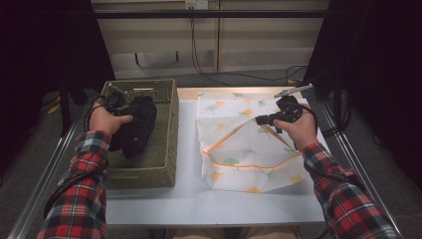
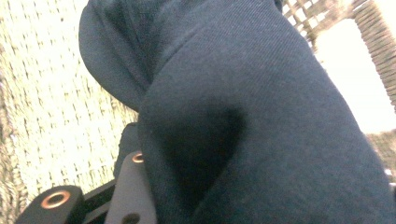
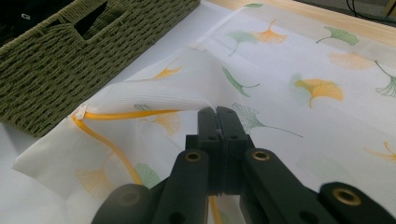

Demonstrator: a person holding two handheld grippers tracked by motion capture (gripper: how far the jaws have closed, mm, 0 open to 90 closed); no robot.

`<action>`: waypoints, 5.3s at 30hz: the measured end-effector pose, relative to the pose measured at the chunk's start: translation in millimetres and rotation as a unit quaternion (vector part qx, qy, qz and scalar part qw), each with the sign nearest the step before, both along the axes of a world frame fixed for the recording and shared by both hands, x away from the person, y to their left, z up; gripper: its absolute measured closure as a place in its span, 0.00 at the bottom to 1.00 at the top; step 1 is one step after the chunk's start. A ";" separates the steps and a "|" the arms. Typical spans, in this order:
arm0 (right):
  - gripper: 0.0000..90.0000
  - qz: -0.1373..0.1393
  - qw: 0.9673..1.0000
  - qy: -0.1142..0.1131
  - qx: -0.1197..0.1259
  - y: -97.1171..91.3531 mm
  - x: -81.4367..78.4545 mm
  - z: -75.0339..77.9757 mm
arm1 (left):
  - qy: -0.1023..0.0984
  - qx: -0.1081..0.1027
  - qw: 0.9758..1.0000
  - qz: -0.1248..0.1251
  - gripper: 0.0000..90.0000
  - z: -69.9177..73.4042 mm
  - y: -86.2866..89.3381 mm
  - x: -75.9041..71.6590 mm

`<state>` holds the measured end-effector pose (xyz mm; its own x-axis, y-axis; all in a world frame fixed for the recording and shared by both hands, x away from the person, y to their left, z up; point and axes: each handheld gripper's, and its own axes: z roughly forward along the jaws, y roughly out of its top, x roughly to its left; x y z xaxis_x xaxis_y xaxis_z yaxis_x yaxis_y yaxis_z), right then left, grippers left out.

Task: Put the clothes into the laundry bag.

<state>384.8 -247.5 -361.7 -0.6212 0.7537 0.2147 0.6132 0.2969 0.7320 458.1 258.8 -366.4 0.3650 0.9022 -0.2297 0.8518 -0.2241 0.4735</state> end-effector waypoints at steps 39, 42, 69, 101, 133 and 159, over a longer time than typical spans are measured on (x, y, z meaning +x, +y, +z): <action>1.00 0.000 1.000 0.001 -0.004 4.9 -0.3 1.9 | -0.010 -0.066 0.995 -0.071 0.66 74.6 -40.2 -13.5; 1.00 -0.003 1.000 0.000 -0.006 4.8 -0.1 2.3 | -0.011 -0.073 0.994 -0.075 0.65 78.6 -46.2 -14.5; 1.00 -0.005 1.000 0.001 -0.007 4.6 0.3 1.6 | 0.002 -0.070 0.983 -0.172 0.65 105.0 -99.4 -27.7; 1.00 -0.013 1.000 0.001 -0.014 3.0 1.6 -0.7 | 0.018 -0.079 0.963 -0.258 0.65 98.2 -153.4 -54.3; 1.00 -0.006 1.000 -0.005 -0.024 16.1 4.5 1.5 | 0.032 -0.082 0.946 -0.313 0.65 78.3 -194.9 -79.3; 1.00 -0.005 1.000 -0.007 -0.018 23.3 4.7 3.3 | 0.048 -0.088 0.935 -0.341 0.65 55.9 -219.4 -92.5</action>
<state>389.5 -224.2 -358.4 -0.6169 0.7666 0.1781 0.6056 0.3177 0.7296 365.6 39.4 -310.5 0.8110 0.4134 -0.4140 0.5805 -0.6565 0.4817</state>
